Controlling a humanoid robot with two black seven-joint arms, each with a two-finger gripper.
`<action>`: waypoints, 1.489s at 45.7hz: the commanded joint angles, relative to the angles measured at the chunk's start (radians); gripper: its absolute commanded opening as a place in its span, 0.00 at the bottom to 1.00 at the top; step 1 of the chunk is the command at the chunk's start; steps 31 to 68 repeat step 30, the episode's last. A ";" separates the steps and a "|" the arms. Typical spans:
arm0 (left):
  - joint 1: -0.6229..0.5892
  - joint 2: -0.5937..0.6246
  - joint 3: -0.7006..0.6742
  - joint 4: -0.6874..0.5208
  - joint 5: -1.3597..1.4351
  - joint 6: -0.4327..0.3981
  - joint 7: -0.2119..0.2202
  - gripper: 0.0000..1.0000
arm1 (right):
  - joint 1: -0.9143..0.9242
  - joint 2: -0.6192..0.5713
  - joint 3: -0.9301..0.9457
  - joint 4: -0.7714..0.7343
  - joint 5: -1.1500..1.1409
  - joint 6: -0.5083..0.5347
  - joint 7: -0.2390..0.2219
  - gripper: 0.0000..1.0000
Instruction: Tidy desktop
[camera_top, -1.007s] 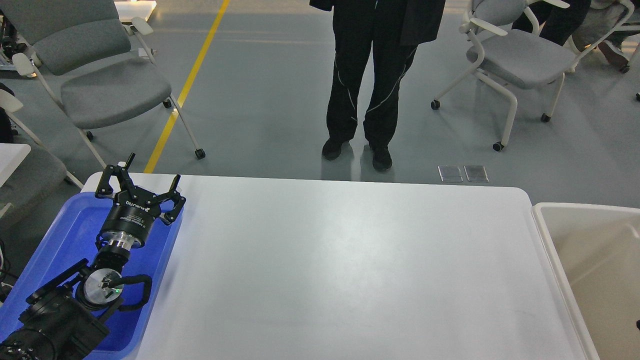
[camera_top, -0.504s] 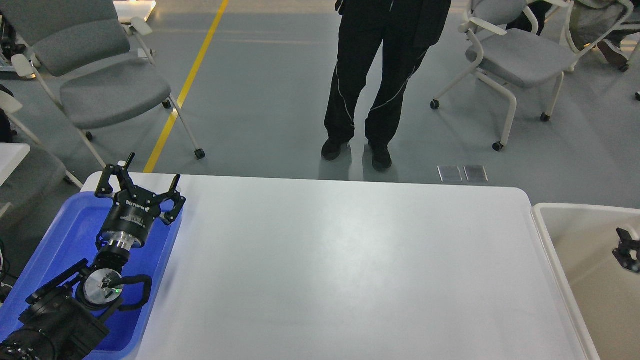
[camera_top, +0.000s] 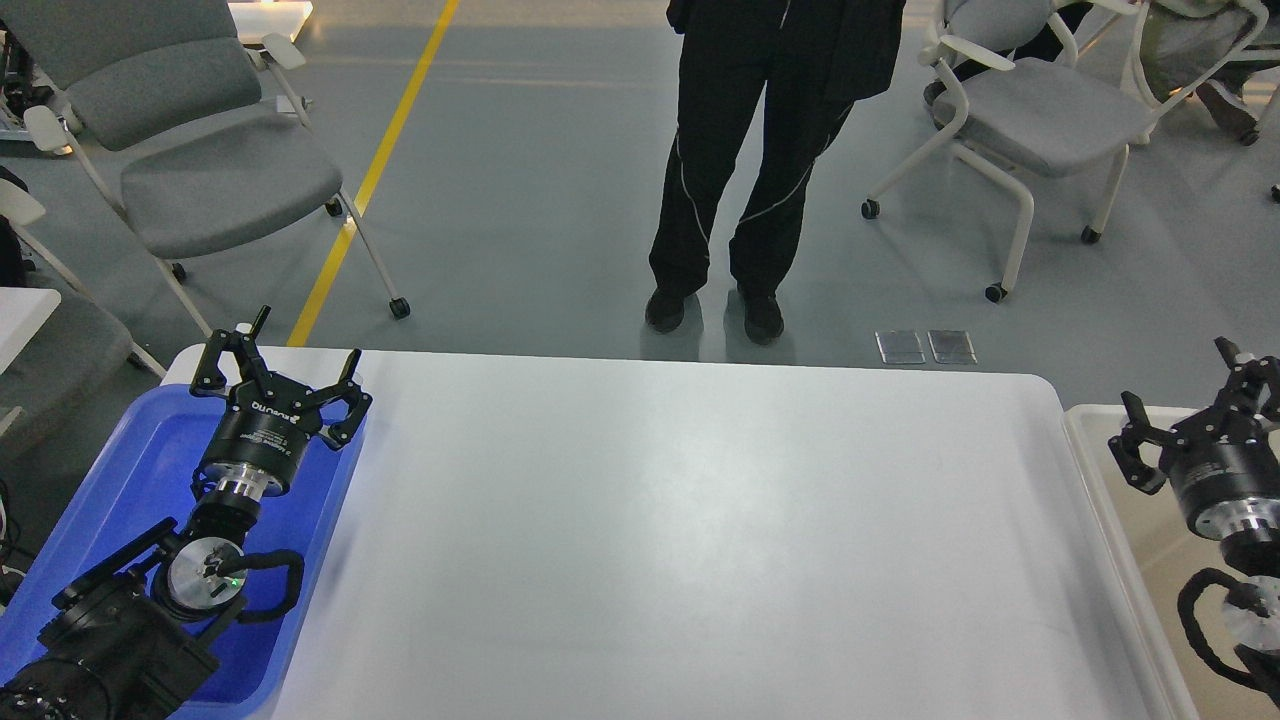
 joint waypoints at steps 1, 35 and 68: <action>0.000 0.000 0.000 0.000 0.000 0.000 0.000 1.00 | 0.006 0.122 0.022 0.035 -0.127 -0.098 0.066 1.00; 0.000 0.000 0.000 0.000 0.000 0.000 0.000 1.00 | 0.026 0.165 -0.013 0.041 -0.128 -0.125 0.066 1.00; 0.000 0.000 0.000 0.000 0.000 0.000 0.000 1.00 | 0.026 0.165 -0.013 0.041 -0.128 -0.125 0.066 1.00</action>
